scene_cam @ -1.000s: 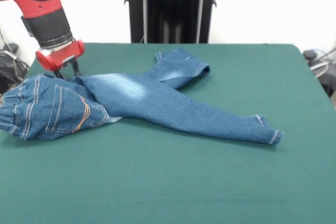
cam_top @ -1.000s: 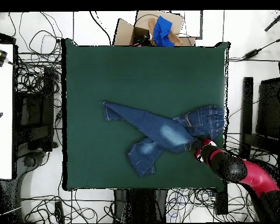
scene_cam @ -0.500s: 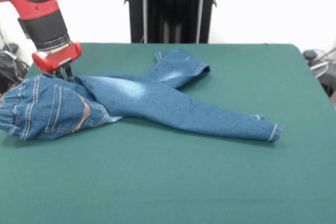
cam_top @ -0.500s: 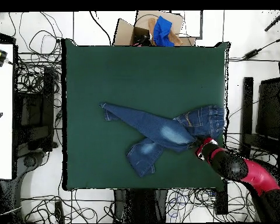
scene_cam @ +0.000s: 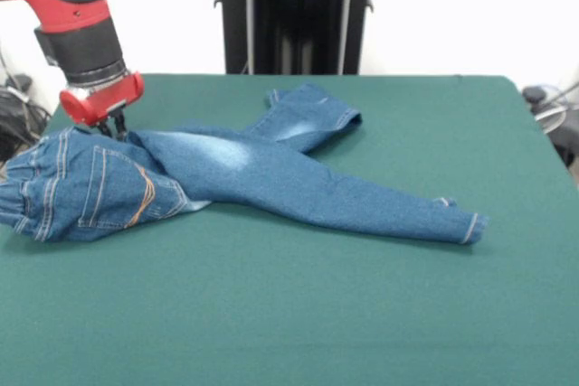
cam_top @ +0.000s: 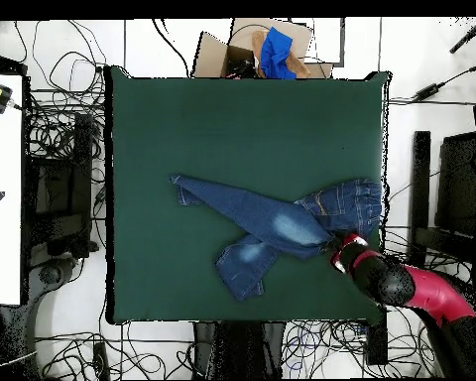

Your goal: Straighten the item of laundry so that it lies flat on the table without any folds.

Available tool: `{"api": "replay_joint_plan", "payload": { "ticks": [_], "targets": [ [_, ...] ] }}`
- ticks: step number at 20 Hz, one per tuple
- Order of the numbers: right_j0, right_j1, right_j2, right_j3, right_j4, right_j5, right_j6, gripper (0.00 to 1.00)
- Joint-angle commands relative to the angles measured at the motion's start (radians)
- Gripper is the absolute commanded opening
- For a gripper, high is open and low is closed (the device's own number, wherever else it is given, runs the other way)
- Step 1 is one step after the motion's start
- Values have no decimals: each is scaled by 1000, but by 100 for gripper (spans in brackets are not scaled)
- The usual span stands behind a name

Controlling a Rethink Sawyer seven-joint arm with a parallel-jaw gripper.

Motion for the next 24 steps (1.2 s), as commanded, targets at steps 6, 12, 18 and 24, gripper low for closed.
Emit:
{"api": "replay_joint_plan", "payload": {
  "ticks": [6,12,18,24],
  "targets": [
    [472,-208,-418,200,-51,-441,526,0],
    [461,-536,-266,548,227,-396,584,0],
    [478,-914,-114,795,539,-282,624,0],
    [707,-1201,-378,767,773,88,460,0]
  ]
}}
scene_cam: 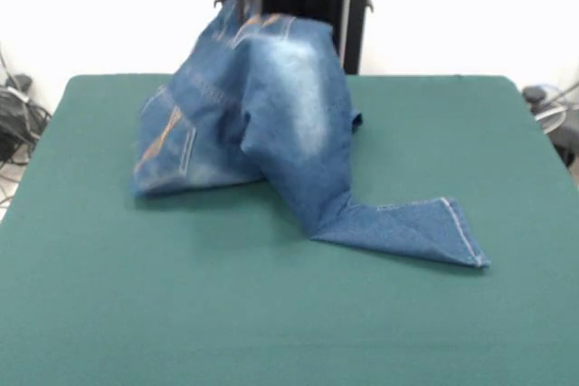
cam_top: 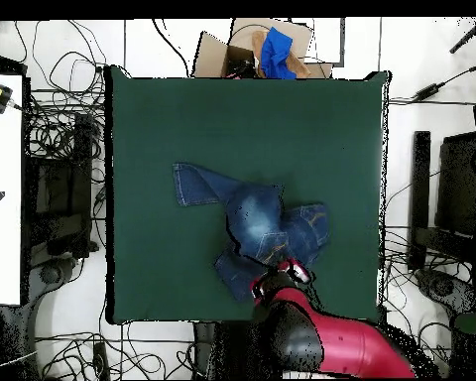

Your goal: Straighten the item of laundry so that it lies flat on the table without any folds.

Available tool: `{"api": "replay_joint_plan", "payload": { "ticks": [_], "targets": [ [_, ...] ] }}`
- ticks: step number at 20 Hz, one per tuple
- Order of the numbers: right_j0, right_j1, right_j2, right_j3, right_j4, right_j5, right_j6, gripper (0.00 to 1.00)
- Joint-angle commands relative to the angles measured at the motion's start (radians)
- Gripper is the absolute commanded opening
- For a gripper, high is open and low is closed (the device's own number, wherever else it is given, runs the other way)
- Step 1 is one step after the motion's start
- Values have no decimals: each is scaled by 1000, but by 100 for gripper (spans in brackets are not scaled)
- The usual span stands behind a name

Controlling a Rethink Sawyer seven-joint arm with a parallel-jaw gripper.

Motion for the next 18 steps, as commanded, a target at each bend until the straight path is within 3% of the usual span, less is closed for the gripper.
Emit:
{"api": "replay_joint_plan", "payload": {
  "ticks": [1,4,8,14,18],
  "targets": [
    [239,-478,-174,134,246,482,172,0],
    [291,-554,-224,78,221,642,213,0],
    [327,-599,-264,53,228,712,226,0],
    [342,-538,-285,74,273,610,172,0],
    [309,-486,-282,78,272,564,131,0]
  ]
}}
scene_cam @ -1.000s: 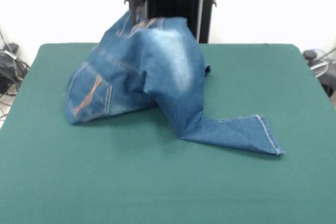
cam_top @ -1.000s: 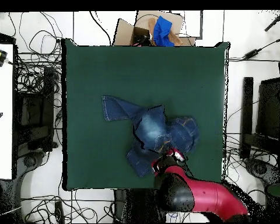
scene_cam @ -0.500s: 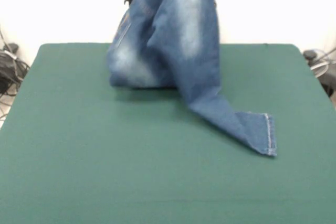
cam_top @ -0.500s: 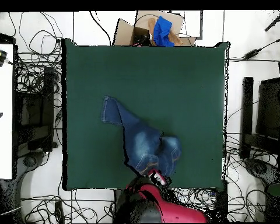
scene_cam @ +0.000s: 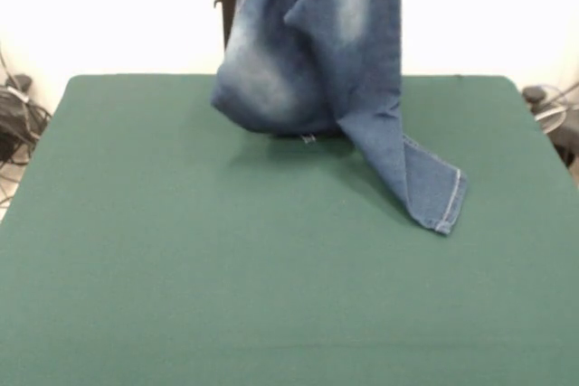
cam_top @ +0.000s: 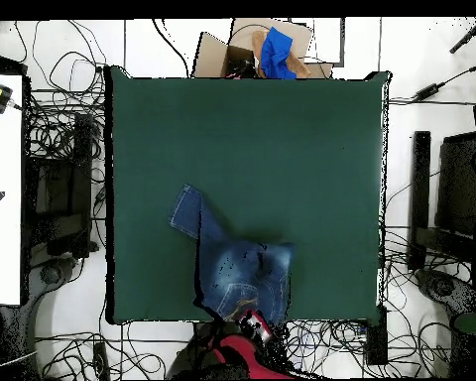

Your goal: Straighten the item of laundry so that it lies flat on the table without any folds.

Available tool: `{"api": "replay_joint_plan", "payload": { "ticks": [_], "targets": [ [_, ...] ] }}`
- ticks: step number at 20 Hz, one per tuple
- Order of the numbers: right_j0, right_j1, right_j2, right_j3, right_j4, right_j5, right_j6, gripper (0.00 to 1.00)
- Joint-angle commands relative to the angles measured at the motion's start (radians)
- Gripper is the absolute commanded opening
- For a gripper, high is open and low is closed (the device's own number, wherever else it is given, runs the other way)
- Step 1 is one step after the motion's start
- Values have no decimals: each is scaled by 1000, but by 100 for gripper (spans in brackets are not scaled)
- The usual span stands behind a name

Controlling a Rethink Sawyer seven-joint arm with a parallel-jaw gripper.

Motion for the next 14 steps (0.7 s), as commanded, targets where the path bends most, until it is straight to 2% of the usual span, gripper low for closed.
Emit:
{"api": "replay_joint_plan", "payload": {
  "ticks": [1,9,14],
  "targets": [
    [-13,-14,-114,83,75,-110,117,0],
    [-59,-6,-131,121,97,-161,35,0],
    [-84,16,-126,171,139,-244,-20,0]
  ]
}}
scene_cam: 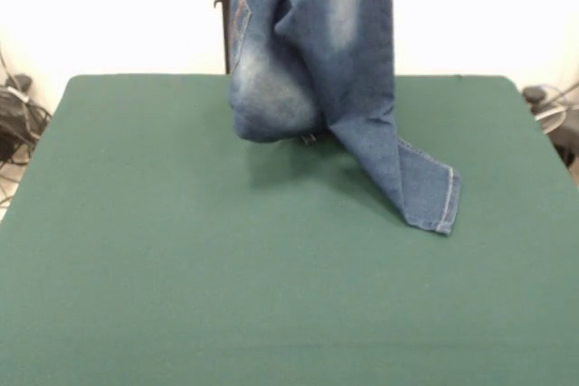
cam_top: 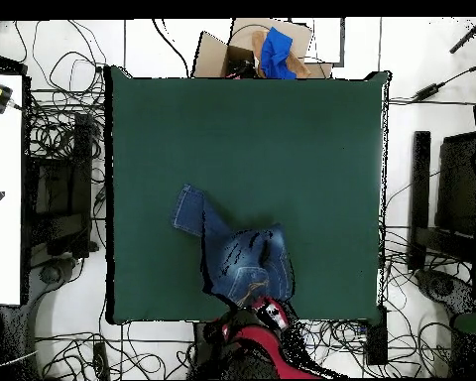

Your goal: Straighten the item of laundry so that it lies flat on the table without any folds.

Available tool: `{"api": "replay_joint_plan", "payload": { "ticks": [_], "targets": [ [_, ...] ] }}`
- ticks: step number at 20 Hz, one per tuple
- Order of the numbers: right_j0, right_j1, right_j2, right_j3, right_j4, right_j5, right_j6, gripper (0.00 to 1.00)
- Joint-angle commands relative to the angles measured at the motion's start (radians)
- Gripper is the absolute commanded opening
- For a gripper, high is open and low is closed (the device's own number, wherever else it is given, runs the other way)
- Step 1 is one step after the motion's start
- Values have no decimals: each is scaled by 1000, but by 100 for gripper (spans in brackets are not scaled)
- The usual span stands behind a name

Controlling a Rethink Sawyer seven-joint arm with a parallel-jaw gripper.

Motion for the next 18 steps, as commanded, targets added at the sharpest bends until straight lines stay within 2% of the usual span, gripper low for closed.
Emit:
{"api": "replay_joint_plan", "payload": {
  "ticks": [1,5,7,11,15,17,18],
  "targets": [
    [-41,21,-97,185,102,-168,-45,0],
    [-130,120,6,223,196,-293,-164,0],
    [-164,137,48,203,210,-282,-189,0],
    [-156,243,119,55,81,-197,-34,0],
    [-193,362,200,-28,72,-210,-63,0],
    [-211,463,197,-96,-13,-250,-52,0],
    [-181,520,145,-150,-87,-264,10,0]
  ]
}}
